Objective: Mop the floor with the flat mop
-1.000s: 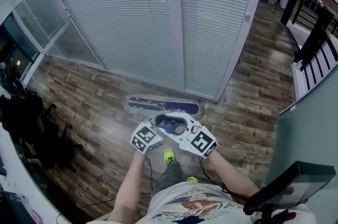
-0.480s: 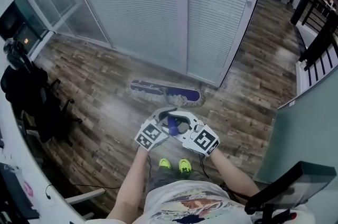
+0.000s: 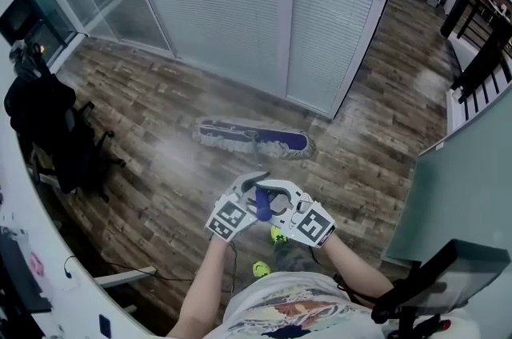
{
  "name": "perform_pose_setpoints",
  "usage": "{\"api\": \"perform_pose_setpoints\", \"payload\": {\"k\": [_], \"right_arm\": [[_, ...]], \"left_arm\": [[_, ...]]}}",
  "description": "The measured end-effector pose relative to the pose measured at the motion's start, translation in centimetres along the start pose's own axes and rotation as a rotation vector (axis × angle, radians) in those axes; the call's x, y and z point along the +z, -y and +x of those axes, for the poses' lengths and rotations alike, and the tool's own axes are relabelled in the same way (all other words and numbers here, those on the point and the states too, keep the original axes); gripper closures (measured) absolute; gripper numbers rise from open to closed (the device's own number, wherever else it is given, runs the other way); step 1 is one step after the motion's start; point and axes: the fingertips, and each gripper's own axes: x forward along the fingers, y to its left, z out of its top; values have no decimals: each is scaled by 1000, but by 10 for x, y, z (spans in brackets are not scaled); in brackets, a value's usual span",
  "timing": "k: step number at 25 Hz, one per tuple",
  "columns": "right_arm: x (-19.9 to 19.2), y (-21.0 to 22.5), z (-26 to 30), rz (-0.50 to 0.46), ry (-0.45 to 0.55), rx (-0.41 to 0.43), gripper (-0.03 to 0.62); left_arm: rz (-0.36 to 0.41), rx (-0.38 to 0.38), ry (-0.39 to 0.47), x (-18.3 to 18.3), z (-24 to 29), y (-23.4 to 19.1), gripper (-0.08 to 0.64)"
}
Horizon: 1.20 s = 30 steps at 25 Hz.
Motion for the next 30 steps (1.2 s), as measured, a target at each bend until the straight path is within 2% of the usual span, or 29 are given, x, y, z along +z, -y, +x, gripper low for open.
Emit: {"api": "perform_pose_setpoints", "payload": {"k": [4,10,14,19,24,27,30], "right_arm": [[8,-73,5,-86,-56,38,428],[22,-176,-17,-66,-91,70,427],[27,-213,-33,-44,-71,90,428],[16,-220,-36,-52,-60,120,419],[-1,-211,-36,-15,-88,159,410],[-18,-198,-26,11,-82,167,407],[-30,-167,-5,19,-61,172,400]], "left_arm": [[-18,8,15,-13,-57,43,407],[-42,4,-4,-24,-123,126,407],[-50,24,-15,-28,-142,161,408],[5,33,-17,-38,-141,168,413],[67,19,-14,-48,-128,161,423],[74,16,-12,-62,-117,145,422],[92,12,-19,-72,-101,109,420]]}}
